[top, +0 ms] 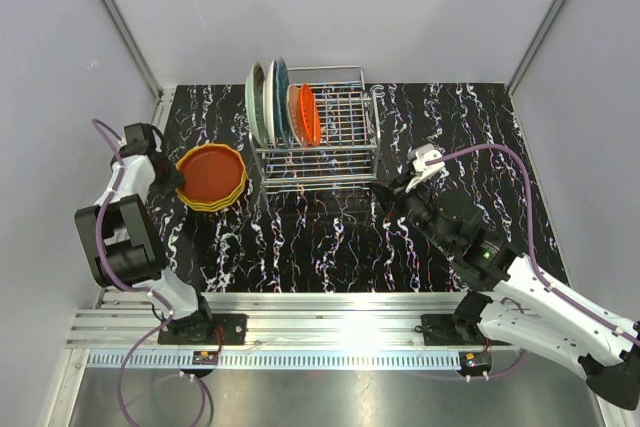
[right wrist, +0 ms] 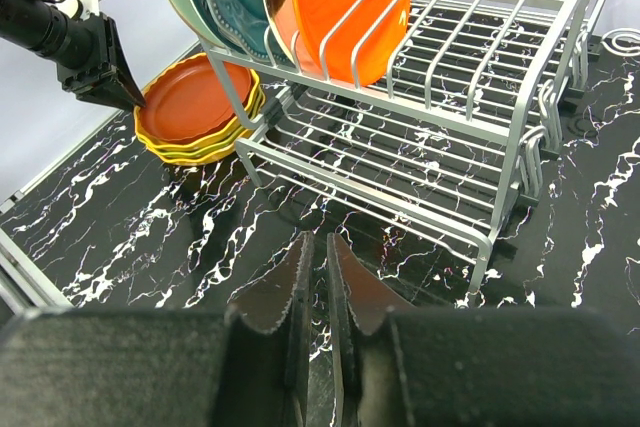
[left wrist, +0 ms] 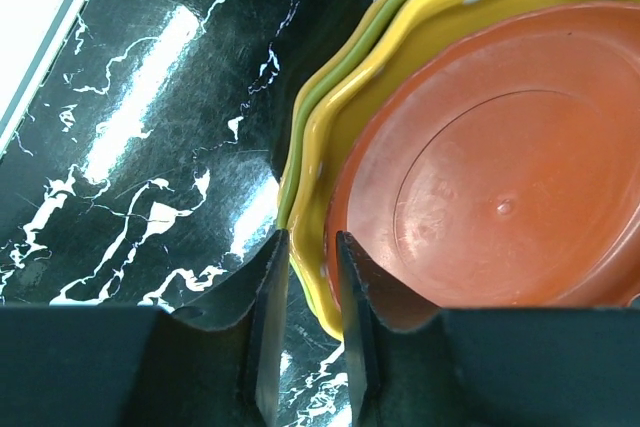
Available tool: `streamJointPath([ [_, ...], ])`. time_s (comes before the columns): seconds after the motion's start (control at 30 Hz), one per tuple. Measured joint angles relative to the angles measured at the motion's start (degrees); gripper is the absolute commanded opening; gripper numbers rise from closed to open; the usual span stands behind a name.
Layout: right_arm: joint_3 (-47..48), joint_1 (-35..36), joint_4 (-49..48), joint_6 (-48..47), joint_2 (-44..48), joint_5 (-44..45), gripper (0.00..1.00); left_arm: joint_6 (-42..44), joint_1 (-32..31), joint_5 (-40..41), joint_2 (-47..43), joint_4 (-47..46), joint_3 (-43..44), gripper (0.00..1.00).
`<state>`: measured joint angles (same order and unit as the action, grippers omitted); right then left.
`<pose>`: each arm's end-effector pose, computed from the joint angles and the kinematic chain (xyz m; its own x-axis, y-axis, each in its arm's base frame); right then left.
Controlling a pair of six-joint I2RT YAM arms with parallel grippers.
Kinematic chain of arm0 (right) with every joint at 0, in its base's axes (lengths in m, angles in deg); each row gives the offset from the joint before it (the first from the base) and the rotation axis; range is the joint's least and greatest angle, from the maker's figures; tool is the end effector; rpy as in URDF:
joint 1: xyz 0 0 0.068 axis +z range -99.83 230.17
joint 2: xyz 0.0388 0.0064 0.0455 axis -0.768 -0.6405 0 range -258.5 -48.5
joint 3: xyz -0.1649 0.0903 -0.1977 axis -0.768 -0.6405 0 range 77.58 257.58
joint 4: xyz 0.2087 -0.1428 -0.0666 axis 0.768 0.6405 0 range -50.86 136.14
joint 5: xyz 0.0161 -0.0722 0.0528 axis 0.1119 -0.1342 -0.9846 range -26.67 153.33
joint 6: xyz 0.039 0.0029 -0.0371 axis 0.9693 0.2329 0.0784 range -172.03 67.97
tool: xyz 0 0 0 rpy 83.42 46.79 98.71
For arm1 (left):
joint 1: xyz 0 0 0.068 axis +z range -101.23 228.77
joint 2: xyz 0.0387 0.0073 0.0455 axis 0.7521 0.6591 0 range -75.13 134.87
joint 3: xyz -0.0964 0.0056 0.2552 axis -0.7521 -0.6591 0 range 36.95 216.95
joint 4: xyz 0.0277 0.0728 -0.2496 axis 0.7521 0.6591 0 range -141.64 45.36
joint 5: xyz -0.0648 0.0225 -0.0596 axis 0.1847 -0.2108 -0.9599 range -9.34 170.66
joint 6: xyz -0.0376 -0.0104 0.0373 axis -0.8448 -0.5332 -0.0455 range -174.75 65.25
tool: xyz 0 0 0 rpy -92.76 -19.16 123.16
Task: Load the plates into the dish rack
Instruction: Grab a plate with the left arm
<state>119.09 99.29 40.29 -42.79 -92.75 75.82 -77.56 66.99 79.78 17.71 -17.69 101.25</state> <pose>0.1281 0.1364 0.3387 -0.1397 0.0782 -0.9871 -0.5821 0.7999 0.1458 0.3113 0.1020 0.2157 -0.6580 -0.6247 -0.4204 -0.6086 0.7700 -0.1916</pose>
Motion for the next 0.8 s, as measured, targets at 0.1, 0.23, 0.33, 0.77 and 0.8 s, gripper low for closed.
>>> streamJointPath([
  [0.1, 0.0, 0.0, 0.0, 0.0, 0.0, 0.0, 0.16, 0.0, 0.0, 0.0, 0.0, -0.3, -0.2, 0.26],
  [0.23, 0.0, 0.0, 0.0, 0.0, 0.0, 0.0, 0.16, 0.1, 0.0, -0.3, -0.1, -0.7, -0.2, 0.27],
  [0.33, 0.0, 0.0, 0.0, 0.0, 0.0, 0.0, 0.16, 0.1, 0.0, -0.3, -0.2, -0.7, -0.2, 0.29],
  [0.77, 0.0, 0.0, 0.0, 0.0, -0.1, 0.0, 0.17, -0.1, -1.2, 1.0, -2.8, -0.9, -0.2, 0.4],
  [0.8, 0.0, 0.0, 0.0, 0.0, -0.1, 0.0, 0.17, -0.1, -1.3, 1.0, -2.8, -1.0, -0.2, 0.39],
])
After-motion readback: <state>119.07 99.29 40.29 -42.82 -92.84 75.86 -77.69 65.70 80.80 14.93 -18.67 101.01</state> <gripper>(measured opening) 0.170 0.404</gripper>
